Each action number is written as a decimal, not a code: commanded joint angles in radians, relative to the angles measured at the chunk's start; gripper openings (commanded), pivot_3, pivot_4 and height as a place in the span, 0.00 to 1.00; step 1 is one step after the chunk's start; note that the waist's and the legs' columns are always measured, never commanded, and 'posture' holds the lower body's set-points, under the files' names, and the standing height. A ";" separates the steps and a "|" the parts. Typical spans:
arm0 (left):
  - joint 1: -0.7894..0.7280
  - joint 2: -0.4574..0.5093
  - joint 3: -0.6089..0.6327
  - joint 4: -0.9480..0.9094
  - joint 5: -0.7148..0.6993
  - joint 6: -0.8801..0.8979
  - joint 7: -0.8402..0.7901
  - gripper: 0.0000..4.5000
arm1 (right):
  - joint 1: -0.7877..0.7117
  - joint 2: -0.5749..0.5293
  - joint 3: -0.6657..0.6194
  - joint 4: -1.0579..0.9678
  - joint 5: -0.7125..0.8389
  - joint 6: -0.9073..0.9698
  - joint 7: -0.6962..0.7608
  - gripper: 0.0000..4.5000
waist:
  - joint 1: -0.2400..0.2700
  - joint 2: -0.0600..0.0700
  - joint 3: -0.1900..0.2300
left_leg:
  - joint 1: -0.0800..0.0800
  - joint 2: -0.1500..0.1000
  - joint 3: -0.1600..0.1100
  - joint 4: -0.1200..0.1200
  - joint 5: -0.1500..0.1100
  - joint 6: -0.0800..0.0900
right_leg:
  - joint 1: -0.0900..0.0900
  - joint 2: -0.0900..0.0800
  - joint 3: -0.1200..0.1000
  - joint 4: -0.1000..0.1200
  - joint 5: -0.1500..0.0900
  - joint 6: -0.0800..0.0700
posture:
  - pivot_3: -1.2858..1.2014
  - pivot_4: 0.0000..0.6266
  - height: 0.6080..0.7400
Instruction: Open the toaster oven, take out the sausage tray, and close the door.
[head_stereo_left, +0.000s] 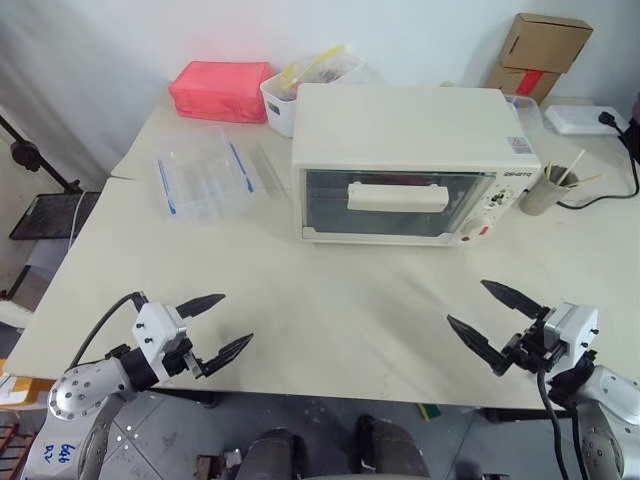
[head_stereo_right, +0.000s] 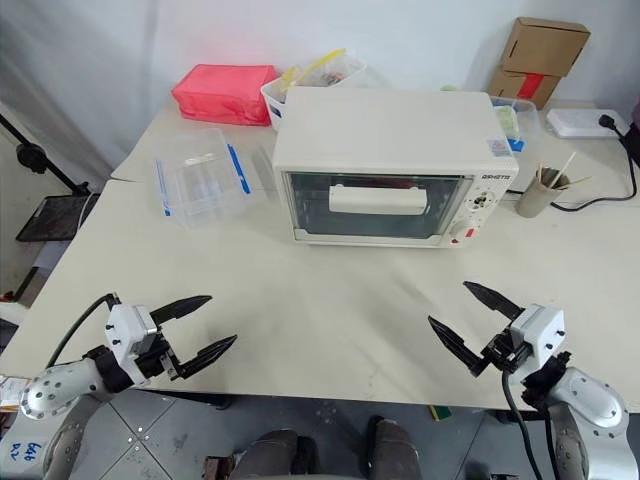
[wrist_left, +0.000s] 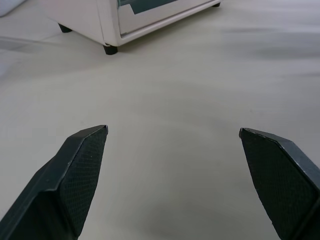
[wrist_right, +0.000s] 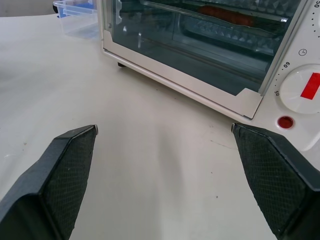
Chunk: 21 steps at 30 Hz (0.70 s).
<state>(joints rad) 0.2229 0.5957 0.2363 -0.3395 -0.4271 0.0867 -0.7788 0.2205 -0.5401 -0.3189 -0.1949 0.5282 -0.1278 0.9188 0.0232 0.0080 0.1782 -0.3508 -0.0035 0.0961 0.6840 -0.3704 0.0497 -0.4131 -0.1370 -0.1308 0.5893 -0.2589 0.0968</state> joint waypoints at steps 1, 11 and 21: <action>-0.004 -0.005 0.030 -0.034 -0.028 0.002 0.007 0.99 | -0.004 -0.006 -0.015 -0.017 0.004 -0.010 0.001 1.00 | -0.001 0.000 0.000 | 0.000 0.000 0.000 0.000 0.000 0.000 | 0.000 0.000 0.000 0.000 0.000 0.000 | 0.52 0.24 1.00; -0.155 0.059 0.094 -0.019 -0.311 0.206 -0.085 0.99 | -0.120 -0.064 0.001 -0.114 0.128 0.182 -0.001 1.00 | -0.002 0.001 0.001 | 0.000 0.000 0.000 0.003 0.000 0.000 | 0.000 -0.001 0.000 0.002 0.000 0.000 | 0.52 0.24 1.00; -0.262 -0.019 0.024 -0.035 -0.305 0.228 -0.057 0.99 | -0.321 -0.068 0.014 -0.115 0.190 0.357 -0.064 1.00 | 0.000 0.001 0.001 | -0.001 -0.001 0.000 0.004 0.000 0.001 | 0.000 0.005 -0.001 0.001 0.000 0.001 | 0.52 0.24 1.00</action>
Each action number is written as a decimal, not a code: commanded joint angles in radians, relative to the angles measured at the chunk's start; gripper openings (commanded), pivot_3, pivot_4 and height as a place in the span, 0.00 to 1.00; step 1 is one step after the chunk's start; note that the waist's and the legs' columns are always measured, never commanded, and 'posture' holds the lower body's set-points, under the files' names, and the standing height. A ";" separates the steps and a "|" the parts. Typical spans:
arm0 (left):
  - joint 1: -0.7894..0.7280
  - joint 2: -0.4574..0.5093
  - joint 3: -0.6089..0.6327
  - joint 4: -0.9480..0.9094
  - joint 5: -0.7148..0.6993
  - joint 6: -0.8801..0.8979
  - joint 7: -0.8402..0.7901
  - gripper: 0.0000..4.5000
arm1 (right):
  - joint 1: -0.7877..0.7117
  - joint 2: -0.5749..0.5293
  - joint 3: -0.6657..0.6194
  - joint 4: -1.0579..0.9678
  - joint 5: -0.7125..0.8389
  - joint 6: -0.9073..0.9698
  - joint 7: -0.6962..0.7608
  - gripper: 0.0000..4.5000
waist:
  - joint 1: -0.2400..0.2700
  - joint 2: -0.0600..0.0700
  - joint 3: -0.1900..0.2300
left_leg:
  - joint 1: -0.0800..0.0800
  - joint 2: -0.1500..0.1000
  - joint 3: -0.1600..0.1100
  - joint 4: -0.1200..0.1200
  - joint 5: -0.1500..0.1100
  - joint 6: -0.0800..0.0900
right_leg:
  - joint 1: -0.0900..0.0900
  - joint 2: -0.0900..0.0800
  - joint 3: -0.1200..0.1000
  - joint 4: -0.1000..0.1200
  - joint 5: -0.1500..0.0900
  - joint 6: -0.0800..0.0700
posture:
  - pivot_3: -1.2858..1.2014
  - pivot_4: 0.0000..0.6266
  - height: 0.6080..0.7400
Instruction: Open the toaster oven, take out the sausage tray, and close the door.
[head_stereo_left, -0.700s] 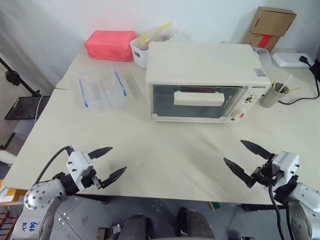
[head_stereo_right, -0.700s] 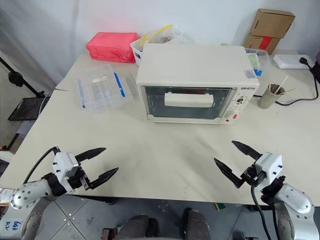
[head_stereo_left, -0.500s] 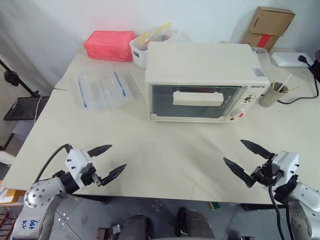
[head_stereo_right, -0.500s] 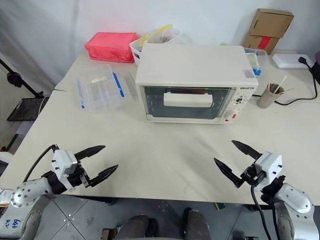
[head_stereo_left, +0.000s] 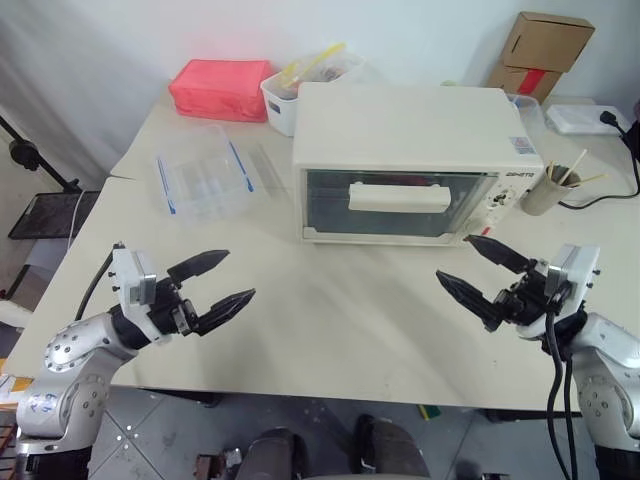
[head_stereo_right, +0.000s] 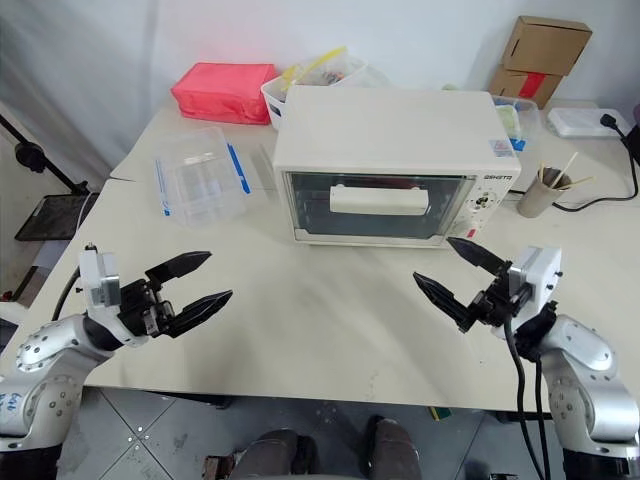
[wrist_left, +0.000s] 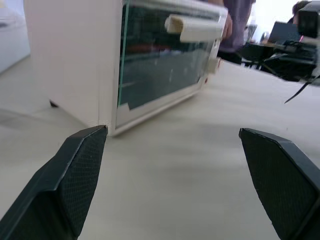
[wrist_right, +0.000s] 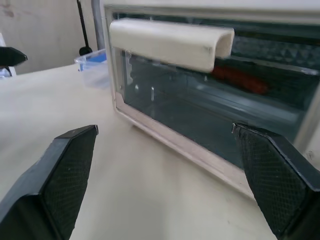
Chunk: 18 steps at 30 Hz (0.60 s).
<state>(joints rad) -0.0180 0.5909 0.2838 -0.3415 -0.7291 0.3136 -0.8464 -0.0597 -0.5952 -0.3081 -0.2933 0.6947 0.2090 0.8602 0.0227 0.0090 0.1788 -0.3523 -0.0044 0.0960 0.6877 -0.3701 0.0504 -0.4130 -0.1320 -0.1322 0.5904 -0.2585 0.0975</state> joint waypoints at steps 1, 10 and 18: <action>-0.030 -0.021 -0.036 -0.031 0.002 0.004 0.014 0.99 | -0.061 -0.009 0.012 -0.014 0.019 0.026 -0.003 1.00 | 0.000 0.000 0.000 | 0.000 0.000 0.000 0.001 0.000 0.000 | 0.000 0.000 0.000 0.000 0.000 0.000 | 0.52 0.24 1.00; -0.071 -0.041 -0.076 -0.005 0.010 0.021 0.015 0.99 | -0.174 0.024 0.078 0.028 -0.021 0.015 0.015 1.00 | -0.001 0.000 0.000 | -0.001 0.001 0.000 0.004 0.000 0.000 | 0.000 0.000 0.000 0.002 0.000 0.000 | 0.52 0.24 1.00; -0.079 -0.049 -0.094 0.001 0.024 0.026 0.015 0.99 | -0.197 0.084 0.125 -0.018 -0.025 0.009 -0.002 1.00 | -0.001 0.000 0.000 | -0.001 0.001 0.000 0.005 0.000 0.000 | 0.000 0.001 0.000 0.002 0.000 0.000 | 0.52 0.24 1.00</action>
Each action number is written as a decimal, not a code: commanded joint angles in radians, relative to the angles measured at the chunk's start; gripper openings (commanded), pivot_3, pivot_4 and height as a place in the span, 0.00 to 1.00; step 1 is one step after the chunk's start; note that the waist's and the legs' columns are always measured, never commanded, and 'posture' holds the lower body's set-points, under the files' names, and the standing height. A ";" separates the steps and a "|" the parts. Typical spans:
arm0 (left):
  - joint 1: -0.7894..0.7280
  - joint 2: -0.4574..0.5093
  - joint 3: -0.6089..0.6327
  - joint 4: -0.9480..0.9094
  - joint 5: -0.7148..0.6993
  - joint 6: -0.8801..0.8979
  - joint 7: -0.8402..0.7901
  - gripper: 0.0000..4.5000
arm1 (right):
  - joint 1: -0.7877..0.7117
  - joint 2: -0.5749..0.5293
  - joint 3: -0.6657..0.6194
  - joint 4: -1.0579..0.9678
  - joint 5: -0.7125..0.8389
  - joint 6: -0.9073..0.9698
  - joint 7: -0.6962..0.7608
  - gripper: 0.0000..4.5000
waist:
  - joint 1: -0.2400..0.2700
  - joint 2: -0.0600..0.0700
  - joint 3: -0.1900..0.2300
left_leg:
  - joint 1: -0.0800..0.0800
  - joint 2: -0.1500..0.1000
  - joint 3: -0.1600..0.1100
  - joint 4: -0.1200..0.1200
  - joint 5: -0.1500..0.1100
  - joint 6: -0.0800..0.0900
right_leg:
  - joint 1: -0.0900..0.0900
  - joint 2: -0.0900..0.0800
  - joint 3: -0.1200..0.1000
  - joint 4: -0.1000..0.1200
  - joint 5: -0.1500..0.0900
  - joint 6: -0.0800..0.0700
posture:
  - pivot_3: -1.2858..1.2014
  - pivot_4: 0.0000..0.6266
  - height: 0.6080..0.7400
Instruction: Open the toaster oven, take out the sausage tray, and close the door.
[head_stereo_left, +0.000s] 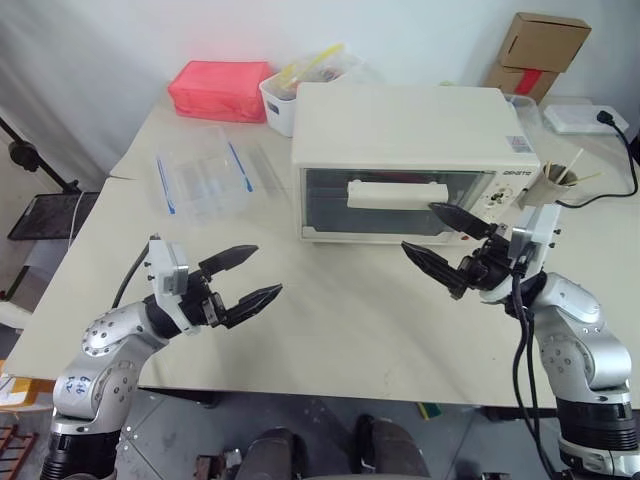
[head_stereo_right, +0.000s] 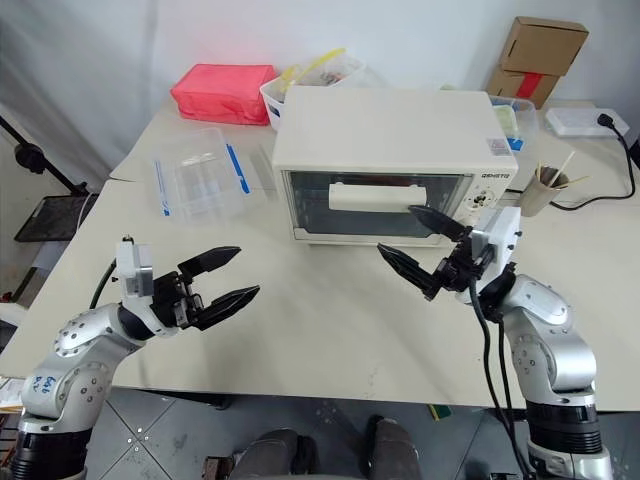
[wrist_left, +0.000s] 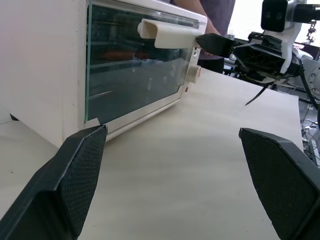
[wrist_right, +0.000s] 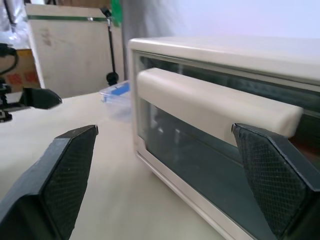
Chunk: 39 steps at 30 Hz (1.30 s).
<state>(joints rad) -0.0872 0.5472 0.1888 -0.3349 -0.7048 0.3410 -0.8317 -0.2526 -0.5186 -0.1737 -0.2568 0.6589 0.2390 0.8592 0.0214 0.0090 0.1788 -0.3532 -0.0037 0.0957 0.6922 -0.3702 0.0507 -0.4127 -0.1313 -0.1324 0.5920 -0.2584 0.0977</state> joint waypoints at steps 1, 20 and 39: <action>-0.011 -0.007 0.000 -0.005 0.000 -0.001 0.002 0.99 | 0.007 0.002 -0.005 -0.063 0.004 -0.028 0.012 1.00 | 0.000 0.000 0.000 | 0.000 0.000 0.000 0.000 0.000 0.000 | 0.000 0.000 0.000 0.000 0.000 0.000 | 0.52 0.24 1.00; -0.050 -0.019 -0.020 0.006 -0.009 0.018 -0.015 0.99 | 0.013 -0.038 -0.067 0.049 -0.034 -0.063 0.053 1.00 | -0.008 0.000 0.000 | 0.000 0.001 0.000 0.001 0.000 0.000 | 0.000 0.000 0.001 0.000 0.000 0.000 | 0.52 0.24 1.00; -0.218 -0.050 0.040 0.146 -0.028 0.019 0.016 0.79 | 0.129 -0.067 0.007 0.003 -0.152 -0.223 0.177 1.00 | -0.010 0.000 0.000 | 0.000 0.001 0.000 0.001 0.000 0.000 | 0.000 0.001 0.000 0.000 0.000 0.000 | 0.52 0.24 1.00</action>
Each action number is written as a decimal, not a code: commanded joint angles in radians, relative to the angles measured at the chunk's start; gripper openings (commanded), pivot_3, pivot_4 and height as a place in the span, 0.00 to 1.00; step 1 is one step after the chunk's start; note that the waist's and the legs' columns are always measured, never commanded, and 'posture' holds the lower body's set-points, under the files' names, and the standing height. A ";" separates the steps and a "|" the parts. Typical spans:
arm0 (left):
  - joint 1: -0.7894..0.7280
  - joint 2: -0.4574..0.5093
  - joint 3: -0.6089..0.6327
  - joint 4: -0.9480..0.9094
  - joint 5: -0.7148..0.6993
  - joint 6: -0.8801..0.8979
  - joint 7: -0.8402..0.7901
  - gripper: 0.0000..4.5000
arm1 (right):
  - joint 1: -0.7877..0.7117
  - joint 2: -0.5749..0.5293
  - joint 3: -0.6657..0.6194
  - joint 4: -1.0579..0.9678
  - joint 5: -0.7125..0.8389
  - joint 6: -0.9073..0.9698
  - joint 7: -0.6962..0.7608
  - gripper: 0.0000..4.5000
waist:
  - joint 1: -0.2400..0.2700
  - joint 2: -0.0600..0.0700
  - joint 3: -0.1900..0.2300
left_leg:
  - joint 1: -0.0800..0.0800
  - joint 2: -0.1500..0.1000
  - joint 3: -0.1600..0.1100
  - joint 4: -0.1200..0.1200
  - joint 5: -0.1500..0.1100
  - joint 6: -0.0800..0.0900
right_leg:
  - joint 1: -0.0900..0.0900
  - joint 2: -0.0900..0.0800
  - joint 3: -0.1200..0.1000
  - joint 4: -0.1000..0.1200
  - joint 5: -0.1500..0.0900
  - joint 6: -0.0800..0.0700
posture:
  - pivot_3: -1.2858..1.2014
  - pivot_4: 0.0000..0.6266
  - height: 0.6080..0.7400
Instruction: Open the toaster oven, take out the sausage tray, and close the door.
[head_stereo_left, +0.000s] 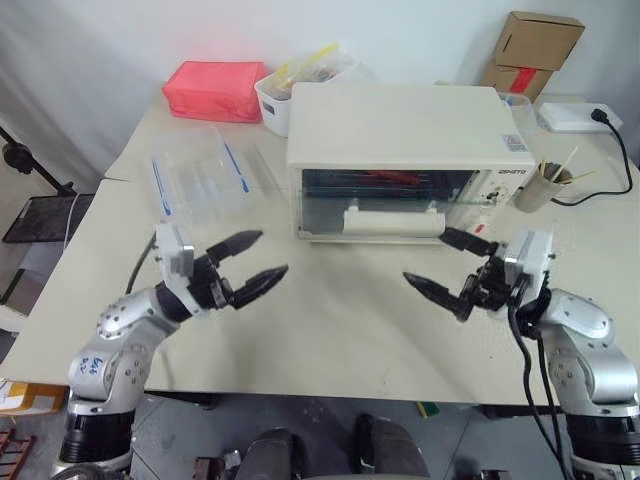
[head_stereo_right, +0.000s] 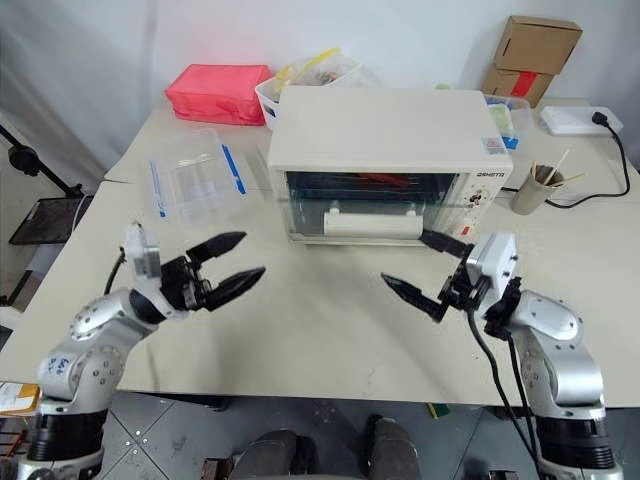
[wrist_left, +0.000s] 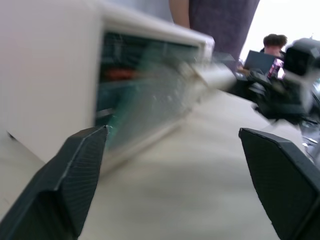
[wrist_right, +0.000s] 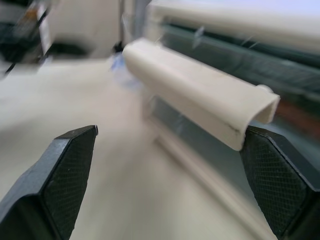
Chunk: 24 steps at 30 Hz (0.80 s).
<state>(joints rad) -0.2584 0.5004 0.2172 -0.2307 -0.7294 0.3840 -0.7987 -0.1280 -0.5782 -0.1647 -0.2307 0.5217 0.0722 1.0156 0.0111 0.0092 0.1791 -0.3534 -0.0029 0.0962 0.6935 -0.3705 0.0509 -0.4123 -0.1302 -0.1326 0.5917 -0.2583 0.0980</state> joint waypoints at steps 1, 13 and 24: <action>-0.075 -0.008 0.001 0.074 0.015 -0.038 -0.025 0.71 | 0.005 -0.006 0.000 -0.017 -0.023 -0.072 0.022 1.00 | 0.000 0.000 0.000 | 0.000 0.000 0.000 0.000 0.000 0.000 | 0.000 0.001 0.000 0.000 0.000 0.000 | 0.52 0.24 1.00; -0.351 -0.176 -0.142 0.468 0.224 -0.239 -0.077 0.00 | -0.005 -0.005 0.030 0.058 -0.095 -0.213 0.055 1.00 | 0.011 -0.001 0.000 | -0.001 -0.001 0.001 0.002 0.000 0.001 | 0.000 0.004 -0.005 0.000 0.001 0.001 | 0.52 0.24 1.00; -0.352 -0.232 -0.219 0.524 0.274 -0.281 -0.191 0.00 | 0.238 0.011 -0.066 -0.013 -0.135 -0.313 -0.052 1.00 | 0.019 -0.001 0.001 | -0.002 -0.001 -0.002 0.004 0.000 0.001 | 0.002 0.002 -0.005 -0.001 0.001 0.002 | 0.52 0.24 1.00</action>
<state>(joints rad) -0.6098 0.2747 0.0134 0.2989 -0.4638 0.1203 -0.9672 0.0687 -0.5731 -0.1757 -0.1964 0.3877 -0.2016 0.9931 0.0305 0.0083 0.1796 -0.3553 -0.0046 0.0953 0.6977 -0.3704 0.0524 -0.4105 -0.1279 -0.1373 0.5907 -0.2569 0.1006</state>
